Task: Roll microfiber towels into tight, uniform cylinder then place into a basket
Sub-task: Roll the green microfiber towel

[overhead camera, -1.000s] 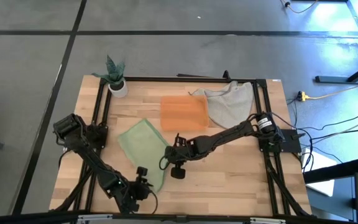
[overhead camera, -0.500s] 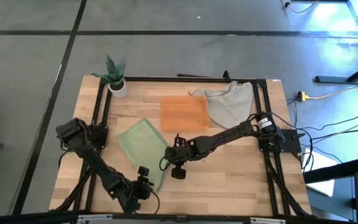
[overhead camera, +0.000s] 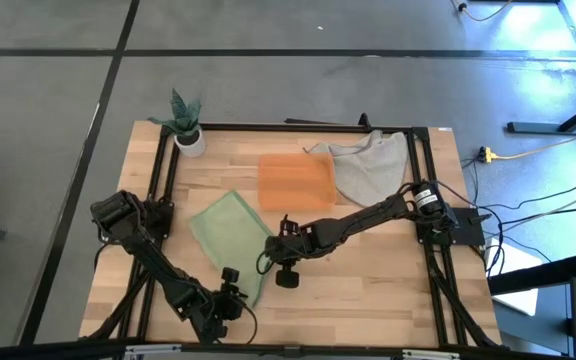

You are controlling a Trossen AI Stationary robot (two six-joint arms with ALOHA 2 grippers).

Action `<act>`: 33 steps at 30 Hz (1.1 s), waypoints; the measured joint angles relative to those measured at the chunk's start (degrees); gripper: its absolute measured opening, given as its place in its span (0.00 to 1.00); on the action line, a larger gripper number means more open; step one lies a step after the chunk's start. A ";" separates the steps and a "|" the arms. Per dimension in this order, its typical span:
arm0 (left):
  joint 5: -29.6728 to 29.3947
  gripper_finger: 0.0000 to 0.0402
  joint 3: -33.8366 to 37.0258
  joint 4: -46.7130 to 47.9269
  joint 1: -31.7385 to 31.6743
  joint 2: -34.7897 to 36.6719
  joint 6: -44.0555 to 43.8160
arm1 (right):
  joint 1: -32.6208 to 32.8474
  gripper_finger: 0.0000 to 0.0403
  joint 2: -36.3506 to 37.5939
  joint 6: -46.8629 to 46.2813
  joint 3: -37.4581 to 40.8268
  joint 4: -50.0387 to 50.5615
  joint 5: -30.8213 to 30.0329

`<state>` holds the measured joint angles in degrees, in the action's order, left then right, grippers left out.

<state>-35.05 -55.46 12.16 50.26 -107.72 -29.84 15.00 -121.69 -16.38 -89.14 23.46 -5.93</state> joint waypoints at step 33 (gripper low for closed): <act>0.02 0.08 0.00 0.31 -0.26 0.00 -1.60 | 0.00 0.02 -0.02 0.35 0.00 0.00 0.00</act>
<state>-35.03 -55.46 12.47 50.00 -107.72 -31.44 15.00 -121.71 -16.03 -89.14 23.46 -5.93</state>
